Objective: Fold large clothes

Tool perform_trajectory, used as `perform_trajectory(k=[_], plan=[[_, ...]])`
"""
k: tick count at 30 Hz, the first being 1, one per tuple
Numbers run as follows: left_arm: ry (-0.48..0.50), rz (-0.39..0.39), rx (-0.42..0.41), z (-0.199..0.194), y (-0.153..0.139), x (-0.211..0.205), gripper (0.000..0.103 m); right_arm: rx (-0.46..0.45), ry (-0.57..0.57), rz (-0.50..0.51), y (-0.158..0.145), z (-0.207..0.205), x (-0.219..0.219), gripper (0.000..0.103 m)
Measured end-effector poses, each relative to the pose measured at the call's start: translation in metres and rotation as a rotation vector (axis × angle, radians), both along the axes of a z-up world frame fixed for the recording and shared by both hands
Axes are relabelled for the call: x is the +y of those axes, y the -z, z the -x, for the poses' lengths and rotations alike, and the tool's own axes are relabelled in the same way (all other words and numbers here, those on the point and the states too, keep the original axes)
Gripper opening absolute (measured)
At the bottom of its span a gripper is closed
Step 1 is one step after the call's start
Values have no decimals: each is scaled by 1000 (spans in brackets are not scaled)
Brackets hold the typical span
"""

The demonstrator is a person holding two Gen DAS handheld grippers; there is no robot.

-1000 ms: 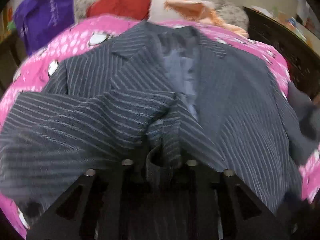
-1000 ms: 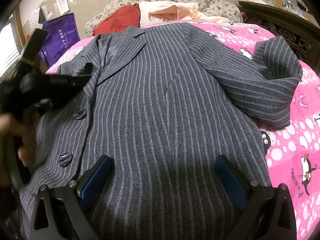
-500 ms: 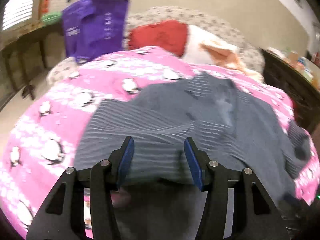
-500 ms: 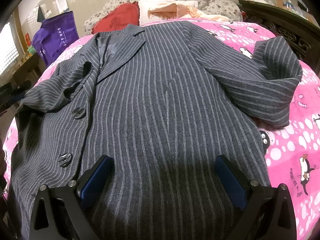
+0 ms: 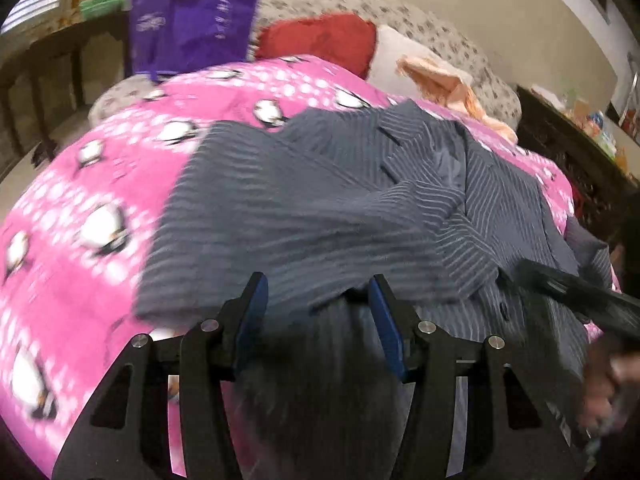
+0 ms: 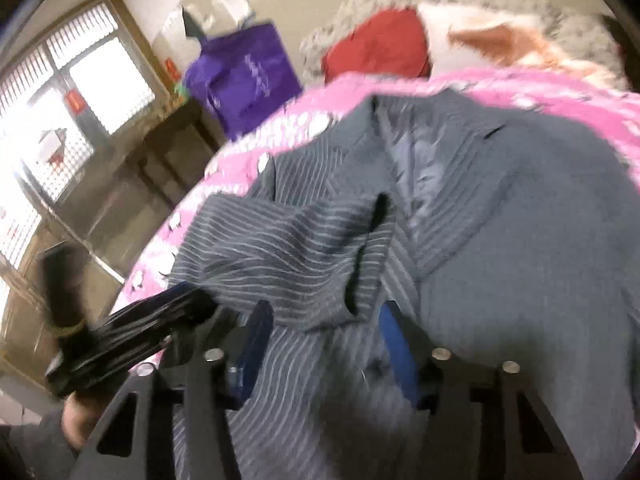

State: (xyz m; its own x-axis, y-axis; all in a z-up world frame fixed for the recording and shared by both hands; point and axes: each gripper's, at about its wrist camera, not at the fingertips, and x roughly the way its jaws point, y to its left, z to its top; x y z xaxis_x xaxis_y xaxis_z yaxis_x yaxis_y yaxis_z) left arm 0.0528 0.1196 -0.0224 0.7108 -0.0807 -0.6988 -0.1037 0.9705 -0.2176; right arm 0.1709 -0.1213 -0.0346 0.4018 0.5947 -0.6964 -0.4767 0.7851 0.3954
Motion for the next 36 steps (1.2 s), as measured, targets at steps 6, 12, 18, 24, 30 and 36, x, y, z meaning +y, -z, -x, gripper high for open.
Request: perform_trajectory(k=[6,12,18,24,30,36], plan=[[-118,-95,56,28,25,3,52,65,7,-40,32,-44,13,50],[-150,-35,82,23,36,12,53,124,-29,-110,42,-68,27,38],[-147,-36,82,25,37,12,54,114,30,-57,44,-61,27,24],[-143,-53,89,24,36,9,57,128,0,-75,43,-50,31,44],[-141,-59,92,23,36,10,58,165,4,-127,46,-42,21,44],[-140,-68,95,22,36,8,59,150,13,-162,48,-54,29,32]])
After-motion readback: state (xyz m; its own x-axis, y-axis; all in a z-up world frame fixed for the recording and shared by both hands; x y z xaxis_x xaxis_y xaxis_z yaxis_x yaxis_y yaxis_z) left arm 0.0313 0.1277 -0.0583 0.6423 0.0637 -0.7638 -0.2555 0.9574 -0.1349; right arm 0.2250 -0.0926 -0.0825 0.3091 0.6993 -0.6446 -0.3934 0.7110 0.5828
